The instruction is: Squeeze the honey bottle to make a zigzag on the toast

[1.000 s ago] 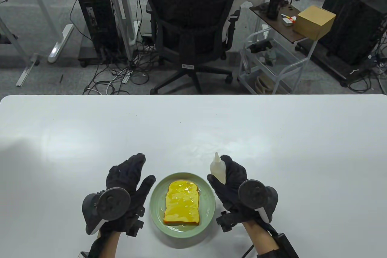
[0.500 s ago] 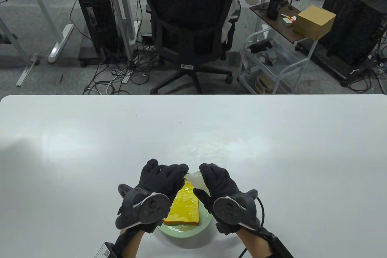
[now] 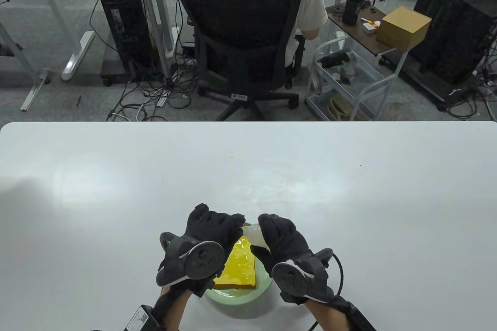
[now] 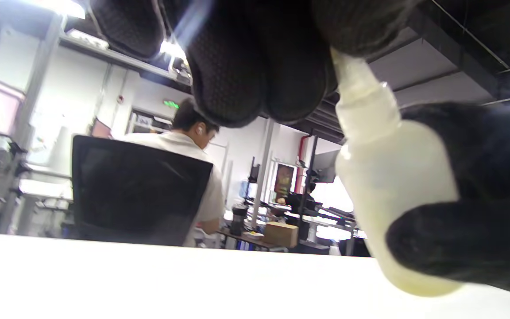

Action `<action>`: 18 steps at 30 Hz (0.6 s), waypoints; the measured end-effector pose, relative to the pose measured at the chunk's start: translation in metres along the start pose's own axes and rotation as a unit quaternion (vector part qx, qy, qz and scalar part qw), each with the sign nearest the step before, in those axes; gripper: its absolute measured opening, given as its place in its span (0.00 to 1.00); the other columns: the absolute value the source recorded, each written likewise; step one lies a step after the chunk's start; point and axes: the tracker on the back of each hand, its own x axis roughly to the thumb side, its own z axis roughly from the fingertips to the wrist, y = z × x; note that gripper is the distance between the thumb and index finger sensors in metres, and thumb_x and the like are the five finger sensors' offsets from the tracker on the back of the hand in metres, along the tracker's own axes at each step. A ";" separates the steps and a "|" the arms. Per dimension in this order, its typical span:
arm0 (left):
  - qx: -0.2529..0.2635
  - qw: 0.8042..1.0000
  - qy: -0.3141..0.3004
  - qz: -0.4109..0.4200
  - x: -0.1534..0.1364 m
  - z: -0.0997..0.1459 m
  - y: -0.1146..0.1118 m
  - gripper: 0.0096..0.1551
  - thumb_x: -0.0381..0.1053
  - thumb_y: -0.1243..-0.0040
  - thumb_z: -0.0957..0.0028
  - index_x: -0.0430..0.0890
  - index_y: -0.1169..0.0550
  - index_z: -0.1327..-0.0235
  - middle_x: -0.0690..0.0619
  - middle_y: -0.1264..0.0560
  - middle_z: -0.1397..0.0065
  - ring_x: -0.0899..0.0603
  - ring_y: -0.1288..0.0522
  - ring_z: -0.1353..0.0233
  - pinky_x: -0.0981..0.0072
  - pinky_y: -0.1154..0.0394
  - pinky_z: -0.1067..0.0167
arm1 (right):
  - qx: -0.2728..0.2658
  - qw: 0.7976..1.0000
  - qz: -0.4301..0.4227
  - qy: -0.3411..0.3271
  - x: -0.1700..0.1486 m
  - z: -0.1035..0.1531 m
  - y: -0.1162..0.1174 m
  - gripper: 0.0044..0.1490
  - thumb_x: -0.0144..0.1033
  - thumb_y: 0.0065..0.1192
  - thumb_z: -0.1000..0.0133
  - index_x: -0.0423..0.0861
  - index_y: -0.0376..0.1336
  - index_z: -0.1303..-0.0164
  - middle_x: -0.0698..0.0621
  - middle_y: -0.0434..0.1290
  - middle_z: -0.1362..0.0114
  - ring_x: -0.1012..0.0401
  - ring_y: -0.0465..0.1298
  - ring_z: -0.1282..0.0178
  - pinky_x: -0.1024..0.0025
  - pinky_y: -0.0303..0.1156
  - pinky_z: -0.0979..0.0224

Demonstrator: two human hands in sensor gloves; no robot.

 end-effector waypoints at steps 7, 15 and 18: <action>0.011 0.998 0.039 -0.041 0.007 0.000 -0.007 0.27 0.57 0.56 0.48 0.49 0.18 0.47 0.57 0.18 0.53 0.49 0.17 0.49 0.33 0.32 0.29 | -0.024 0.998 0.053 -0.011 0.009 0.004 -0.001 0.50 0.50 0.70 0.47 0.37 0.56 0.21 0.37 0.69 0.27 0.41 0.75 0.33 0.48 0.79 0.38; 0.017 0.995 0.079 0.050 -0.009 0.002 0.002 0.38 0.67 0.56 0.48 0.47 0.17 0.38 0.52 0.16 0.43 0.43 0.15 0.43 0.29 0.36 0.28 | -0.025 0.998 0.052 0.001 0.010 0.002 -0.007 0.50 0.51 0.70 0.46 0.39 0.55 0.20 0.38 0.68 0.25 0.40 0.74 0.32 0.48 0.78 0.36; 0.005 0.997 0.035 0.075 -0.011 0.001 0.008 0.34 0.63 0.45 0.47 0.51 0.22 0.30 0.54 0.19 0.34 0.43 0.18 0.35 0.27 0.39 0.26 | -0.022 0.999 0.038 0.013 0.005 0.001 -0.008 0.50 0.51 0.70 0.47 0.39 0.55 0.20 0.38 0.68 0.25 0.40 0.74 0.32 0.48 0.78 0.36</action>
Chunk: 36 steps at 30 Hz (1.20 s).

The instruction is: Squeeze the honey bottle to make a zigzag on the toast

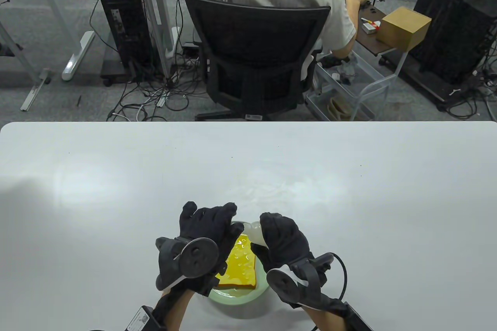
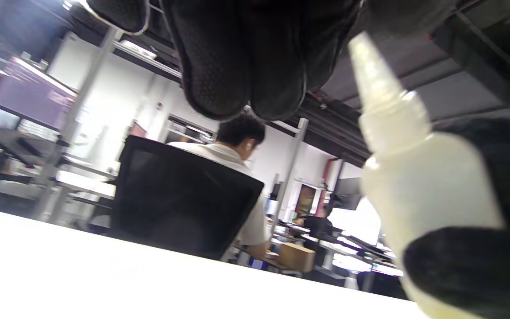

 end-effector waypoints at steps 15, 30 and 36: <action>-0.026 1.000 -0.010 -0.007 -0.006 0.000 0.007 0.36 0.65 0.48 0.48 0.52 0.23 0.29 0.54 0.20 0.33 0.43 0.18 0.33 0.27 0.39 0.26 | 0.000 1.000 -0.011 -0.006 0.001 0.001 0.000 0.50 0.51 0.70 0.47 0.40 0.55 0.20 0.38 0.68 0.25 0.41 0.74 0.31 0.49 0.77 0.35; -0.015 1.000 -0.003 -0.019 -0.004 0.001 0.003 0.34 0.66 0.51 0.50 0.49 0.15 0.44 0.54 0.15 0.47 0.45 0.14 0.45 0.32 0.33 0.28 | 0.003 1.000 -0.015 -0.010 0.002 0.002 0.000 0.50 0.52 0.70 0.47 0.39 0.55 0.20 0.38 0.68 0.25 0.41 0.74 0.31 0.49 0.78 0.35; -0.052 0.997 -0.037 0.032 -0.006 0.000 0.008 0.30 0.57 0.37 0.48 0.53 0.22 0.30 0.55 0.20 0.34 0.45 0.18 0.35 0.31 0.35 0.26 | 0.002 1.000 -0.017 -0.016 0.004 0.002 0.000 0.50 0.52 0.70 0.47 0.40 0.55 0.20 0.39 0.67 0.25 0.41 0.74 0.31 0.49 0.78 0.35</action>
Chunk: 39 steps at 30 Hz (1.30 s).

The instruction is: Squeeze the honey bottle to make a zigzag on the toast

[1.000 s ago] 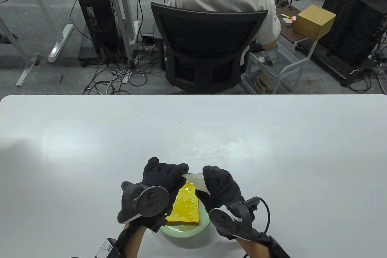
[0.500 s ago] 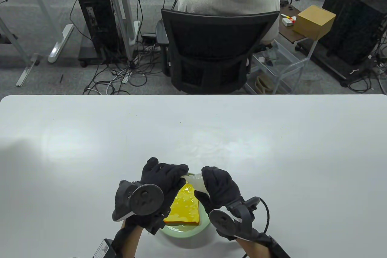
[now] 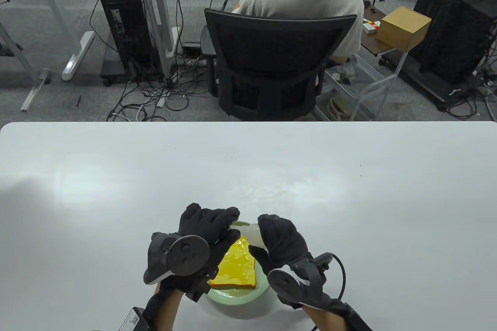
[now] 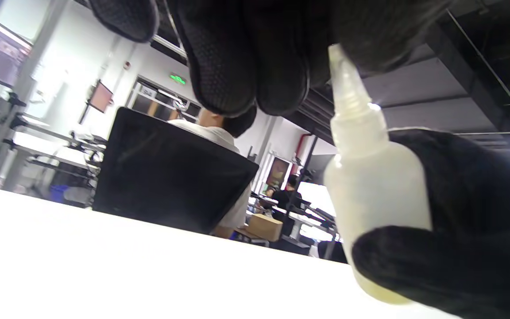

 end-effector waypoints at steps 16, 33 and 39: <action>0.004 1.000 0.010 -0.001 -0.001 0.000 0.000 0.30 0.62 0.39 0.49 0.51 0.18 0.36 0.54 0.16 0.39 0.46 0.15 0.41 0.32 0.34 0.27 | 0.002 1.000 0.004 0.001 -0.001 0.000 0.001 0.50 0.52 0.70 0.47 0.40 0.54 0.20 0.39 0.67 0.25 0.41 0.74 0.31 0.49 0.77 0.35; 0.022 0.983 0.138 -0.122 -0.046 0.022 0.034 0.26 0.57 0.37 0.48 0.51 0.16 0.39 0.54 0.15 0.42 0.47 0.15 0.42 0.32 0.33 0.27 | 0.007 0.998 -0.053 0.036 -0.006 -0.004 -0.007 0.50 0.52 0.67 0.45 0.40 0.52 0.18 0.36 0.65 0.24 0.38 0.73 0.29 0.44 0.76 0.32; -0.146 0.928 0.264 -0.219 -0.114 0.036 -0.004 0.25 0.55 0.30 0.51 0.54 0.16 0.39 0.55 0.15 0.40 0.48 0.15 0.40 0.32 0.33 0.27 | 0.055 0.977 -0.189 0.080 -0.014 -0.007 -0.004 0.51 0.50 0.66 0.44 0.40 0.49 0.17 0.35 0.63 0.23 0.39 0.73 0.30 0.45 0.78 0.33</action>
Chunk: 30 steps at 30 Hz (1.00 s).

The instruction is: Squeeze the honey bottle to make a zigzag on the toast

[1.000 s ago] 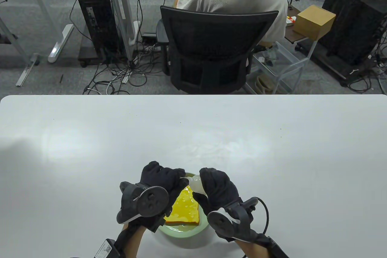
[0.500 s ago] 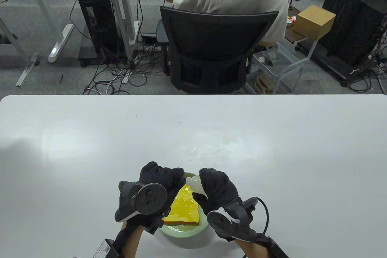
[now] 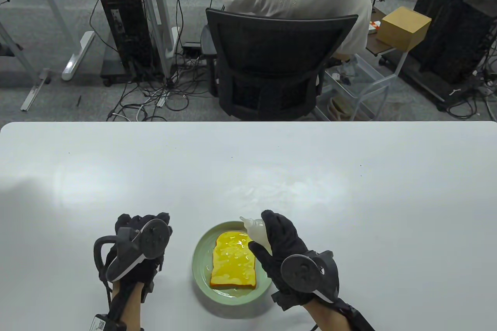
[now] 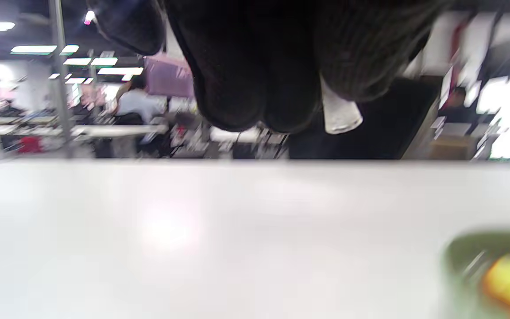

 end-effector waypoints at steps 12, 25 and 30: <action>-0.162 0.983 0.067 -0.058 -0.007 -0.016 -0.056 0.30 0.56 0.27 0.53 0.56 0.18 0.35 0.57 0.18 0.35 0.46 0.17 0.34 0.30 0.35 0.26 | 0.010 1.000 -0.026 0.005 -0.006 -0.002 -0.003 0.53 0.48 0.66 0.44 0.42 0.46 0.15 0.35 0.62 0.22 0.40 0.72 0.30 0.45 0.77 0.33; -0.076 0.993 0.085 0.023 -0.019 -0.003 -0.022 0.34 0.57 0.36 0.48 0.52 0.24 0.26 0.53 0.21 0.30 0.42 0.19 0.32 0.29 0.37 0.26 | -0.008 0.999 -0.036 0.024 -0.012 -0.004 -0.005 0.59 0.45 0.75 0.48 0.37 0.43 0.19 0.36 0.64 0.23 0.41 0.75 0.33 0.48 0.79 0.35; -0.054 0.990 0.032 0.127 0.020 -0.005 -0.023 0.31 0.56 0.42 0.45 0.48 0.22 0.29 0.51 0.17 0.37 0.43 0.15 0.42 0.38 0.31 0.28 | 0.001 0.998 -0.050 0.038 -0.017 -0.005 -0.007 0.55 0.45 0.75 0.48 0.40 0.47 0.19 0.36 0.65 0.23 0.42 0.77 0.35 0.49 0.80 0.38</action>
